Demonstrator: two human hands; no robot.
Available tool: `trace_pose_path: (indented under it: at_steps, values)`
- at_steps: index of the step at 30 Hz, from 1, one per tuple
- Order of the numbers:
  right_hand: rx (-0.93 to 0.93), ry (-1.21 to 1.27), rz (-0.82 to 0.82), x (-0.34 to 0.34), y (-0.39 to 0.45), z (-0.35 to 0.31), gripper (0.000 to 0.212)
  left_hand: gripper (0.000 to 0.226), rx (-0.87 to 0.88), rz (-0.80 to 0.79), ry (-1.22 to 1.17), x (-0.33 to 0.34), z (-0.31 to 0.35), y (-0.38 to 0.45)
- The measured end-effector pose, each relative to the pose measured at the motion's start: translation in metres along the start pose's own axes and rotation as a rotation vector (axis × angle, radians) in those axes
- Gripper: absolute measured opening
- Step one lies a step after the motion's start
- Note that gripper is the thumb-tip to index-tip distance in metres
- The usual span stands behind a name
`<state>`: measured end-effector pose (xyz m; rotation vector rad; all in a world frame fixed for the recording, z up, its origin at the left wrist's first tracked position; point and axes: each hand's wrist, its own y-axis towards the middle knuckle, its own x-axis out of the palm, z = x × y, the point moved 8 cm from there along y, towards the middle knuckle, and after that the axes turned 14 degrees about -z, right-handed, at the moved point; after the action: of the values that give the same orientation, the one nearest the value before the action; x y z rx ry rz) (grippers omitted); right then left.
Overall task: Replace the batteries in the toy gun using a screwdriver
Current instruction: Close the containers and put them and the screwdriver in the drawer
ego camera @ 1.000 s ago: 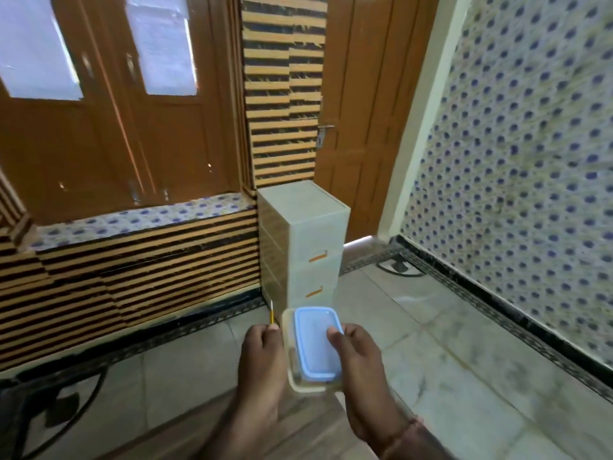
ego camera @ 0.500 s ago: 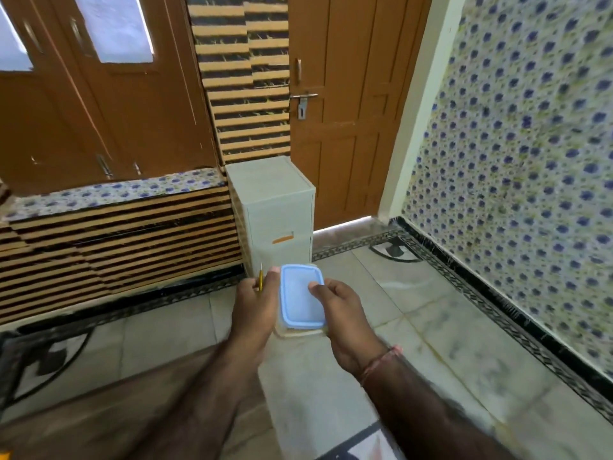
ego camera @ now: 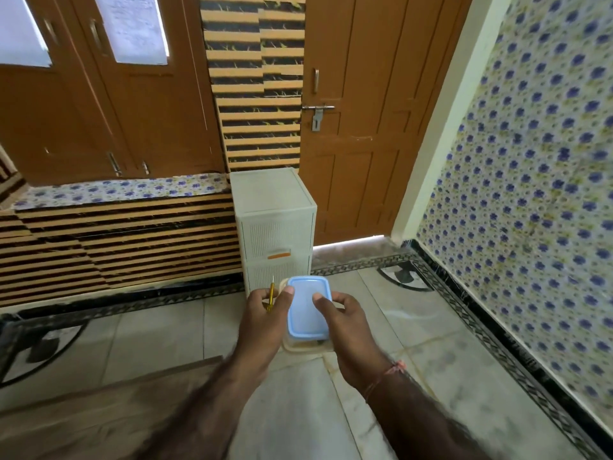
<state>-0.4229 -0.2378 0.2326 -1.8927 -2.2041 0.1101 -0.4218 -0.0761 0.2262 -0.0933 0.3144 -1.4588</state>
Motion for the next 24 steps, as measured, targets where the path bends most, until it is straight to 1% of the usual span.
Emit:
trace_pose_path:
  at_steps: [6,8,11,13,16,18,21,22,24]
  values:
    - [0.021,-0.020,-0.058,0.008,0.067,-0.010,0.033,0.044,0.007,0.039,-0.045,-0.012,0.009,0.064]
    - [0.027,-0.011,-0.101,0.012,0.094,-0.019,0.032,0.043,0.021,0.039,-0.067,-0.017,0.016,0.091]
    - [-0.017,-0.040,-0.172,0.026,0.149,-0.041,0.026,0.042,0.024,0.028,-0.092,-0.028,0.031,0.144]
    - [-0.032,-0.063,-0.159,0.031,0.175,-0.050,0.024,0.042,0.013,0.023,-0.094,-0.035,0.038,0.170]
    - [-0.004,-0.079,-0.129,0.043,0.238,-0.055,0.028,0.044,0.010,0.043,-0.129,-0.051,0.045,0.230]
    - [0.009,-0.089,-0.089,0.045,0.268,-0.058,0.024,0.038,-0.007,0.051,-0.162,-0.056,0.047,0.258]
    - [0.032,-0.056,-0.074,0.044,0.320,-0.060,0.004,0.022,-0.009,0.061,-0.171,-0.058,0.050,0.308]
    - [0.047,-0.046,-0.074,0.041,0.340,-0.055,0.002,0.019,-0.007,0.064,-0.157,-0.057,0.051,0.326]
    - [0.073,-0.048,-0.076,0.035,0.373,-0.050,0.004,0.014,-0.016,0.057,-0.113,-0.057,0.054,0.354]
